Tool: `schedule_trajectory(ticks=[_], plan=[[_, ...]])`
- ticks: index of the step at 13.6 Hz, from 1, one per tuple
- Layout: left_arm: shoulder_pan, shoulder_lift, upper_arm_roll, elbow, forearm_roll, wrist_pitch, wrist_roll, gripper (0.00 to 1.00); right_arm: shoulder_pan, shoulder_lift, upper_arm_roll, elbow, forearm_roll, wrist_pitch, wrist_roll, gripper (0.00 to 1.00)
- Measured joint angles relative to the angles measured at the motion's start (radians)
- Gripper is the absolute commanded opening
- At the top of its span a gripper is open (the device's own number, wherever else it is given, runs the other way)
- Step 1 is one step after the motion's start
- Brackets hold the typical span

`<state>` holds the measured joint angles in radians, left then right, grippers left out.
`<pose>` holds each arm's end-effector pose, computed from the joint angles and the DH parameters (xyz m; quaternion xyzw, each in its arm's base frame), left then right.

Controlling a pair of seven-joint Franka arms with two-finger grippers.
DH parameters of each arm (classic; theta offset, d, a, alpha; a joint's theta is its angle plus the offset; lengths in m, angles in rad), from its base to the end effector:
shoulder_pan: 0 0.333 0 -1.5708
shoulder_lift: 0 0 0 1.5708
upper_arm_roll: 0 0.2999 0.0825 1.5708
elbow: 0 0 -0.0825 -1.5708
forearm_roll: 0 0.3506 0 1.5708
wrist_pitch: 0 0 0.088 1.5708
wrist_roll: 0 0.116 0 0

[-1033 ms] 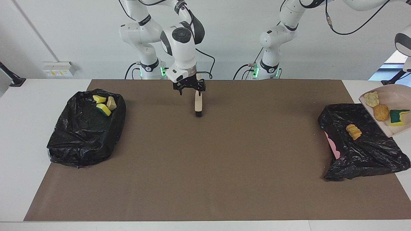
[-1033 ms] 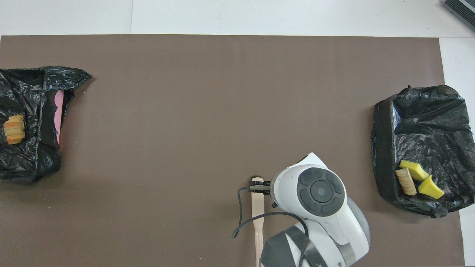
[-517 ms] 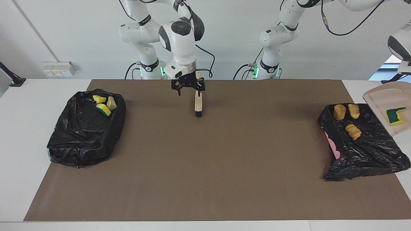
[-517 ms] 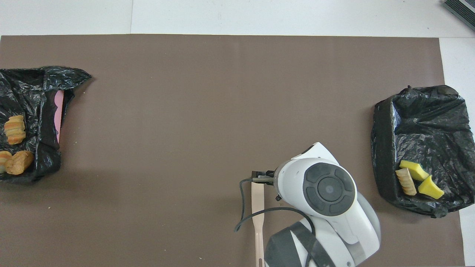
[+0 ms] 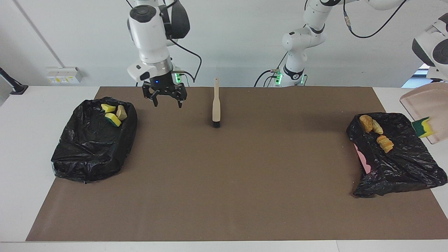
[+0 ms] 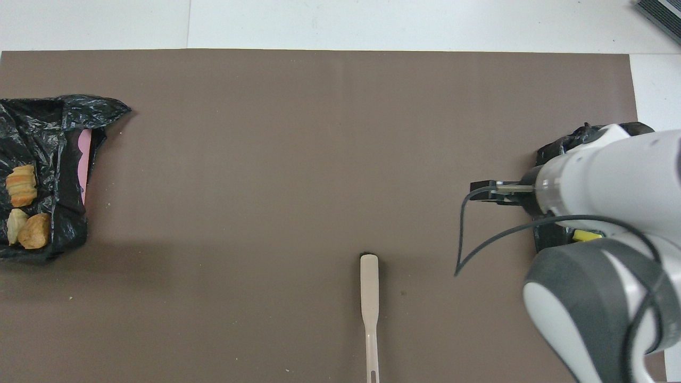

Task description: Sweep and dump trash in bin

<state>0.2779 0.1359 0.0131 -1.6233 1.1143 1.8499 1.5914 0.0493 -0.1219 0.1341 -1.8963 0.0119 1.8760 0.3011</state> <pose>0.5424 0.2437 0.5749 -0.6003 0.6105 0.3938 0.3344 0.4958 0.0960 0.5435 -0.9969 0.0603 -0.0493 0.0097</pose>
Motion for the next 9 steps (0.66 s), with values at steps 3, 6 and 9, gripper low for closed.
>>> schedule_trajectory(ticks=[3, 6, 9], plan=[[-0.029, -0.032, -0.001, -0.033, 0.033, -0.021, -0.011, 0.0, -0.002, -0.002, -0.1, 0.098, 0.0, -0.112, -0.113, 1.0], [-0.063, -0.063, -0.007, -0.041, 0.009, -0.063, -0.033, 0.0, -0.001, -0.004, -0.166, 0.215, -0.001, -0.212, -0.208, 1.0], [-0.142, -0.085, -0.012, -0.047, -0.139, -0.17, -0.145, 0.0, -0.001, -0.004, -0.238, 0.302, -0.002, -0.271, -0.306, 1.0]])
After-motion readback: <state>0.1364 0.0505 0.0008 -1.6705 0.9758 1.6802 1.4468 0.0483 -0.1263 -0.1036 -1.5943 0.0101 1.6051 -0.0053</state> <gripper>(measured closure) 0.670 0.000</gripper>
